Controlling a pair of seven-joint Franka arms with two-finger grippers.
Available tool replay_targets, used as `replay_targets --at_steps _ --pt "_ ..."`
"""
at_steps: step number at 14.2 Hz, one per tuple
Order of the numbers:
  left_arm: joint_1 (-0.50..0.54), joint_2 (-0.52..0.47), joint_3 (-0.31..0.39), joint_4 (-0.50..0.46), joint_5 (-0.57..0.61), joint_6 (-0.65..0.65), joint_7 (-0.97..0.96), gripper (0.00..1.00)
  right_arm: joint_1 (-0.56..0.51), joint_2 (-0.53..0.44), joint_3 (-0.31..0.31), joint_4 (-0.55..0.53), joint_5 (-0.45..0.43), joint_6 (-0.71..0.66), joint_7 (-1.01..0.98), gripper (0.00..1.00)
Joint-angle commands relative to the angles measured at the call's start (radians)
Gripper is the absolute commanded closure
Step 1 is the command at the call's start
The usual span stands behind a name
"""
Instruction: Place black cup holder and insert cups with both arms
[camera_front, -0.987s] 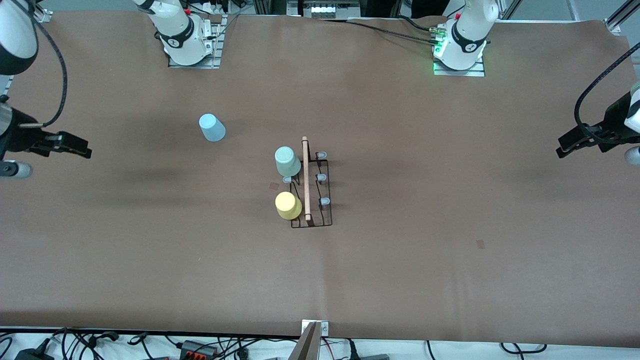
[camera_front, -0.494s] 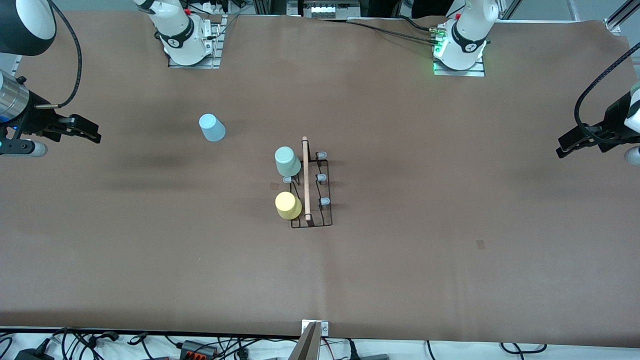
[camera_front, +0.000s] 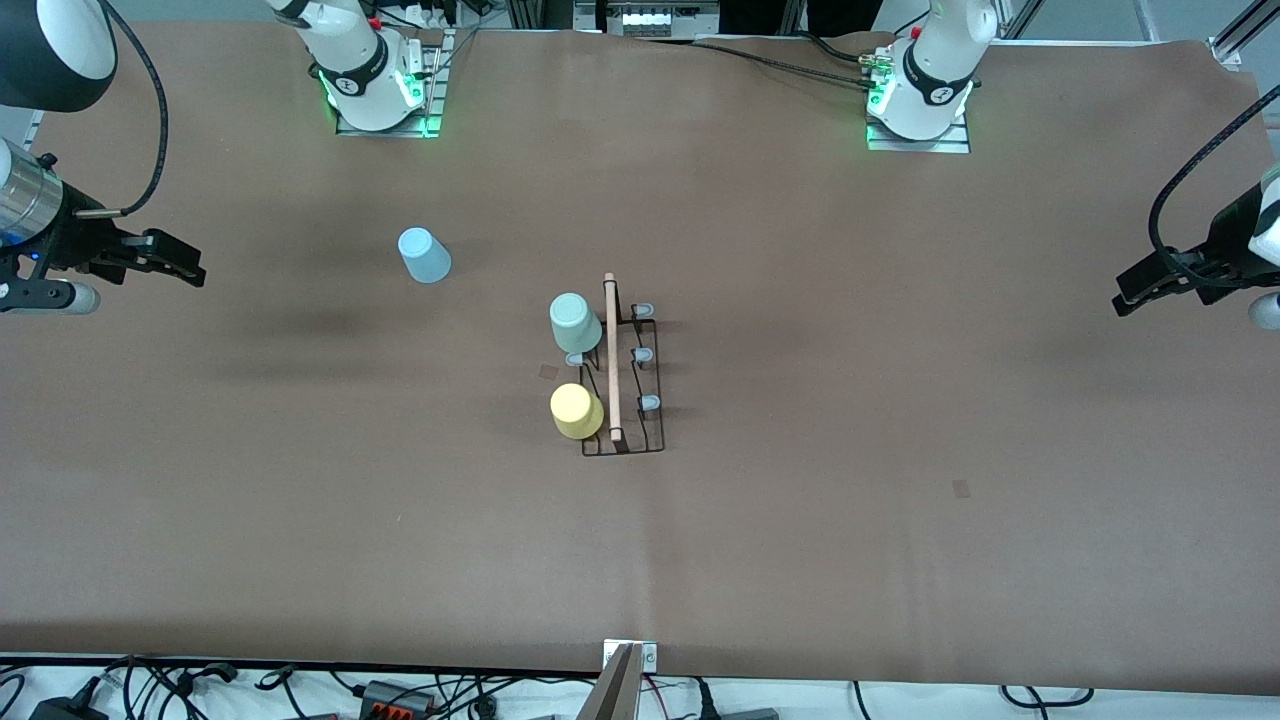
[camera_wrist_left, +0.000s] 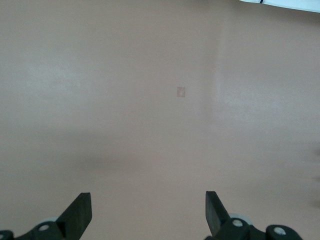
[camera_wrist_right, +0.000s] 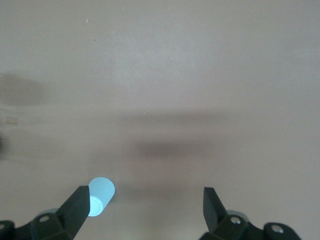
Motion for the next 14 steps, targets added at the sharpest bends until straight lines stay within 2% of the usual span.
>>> replay_targets --at_steps 1,7,14 --pt "-0.002 -0.009 0.007 -0.007 -0.021 -0.004 0.020 0.00 -0.004 -0.018 0.003 -0.018 0.002 0.008 -0.016 0.00" --pt "-0.002 -0.009 0.007 -0.007 -0.021 -0.004 0.020 0.00 0.026 -0.021 -0.012 -0.017 0.002 0.015 -0.016 0.00" --pt "-0.002 -0.009 0.007 -0.007 -0.021 -0.004 0.020 0.00 0.013 -0.053 -0.025 -0.027 0.003 -0.018 -0.029 0.00"
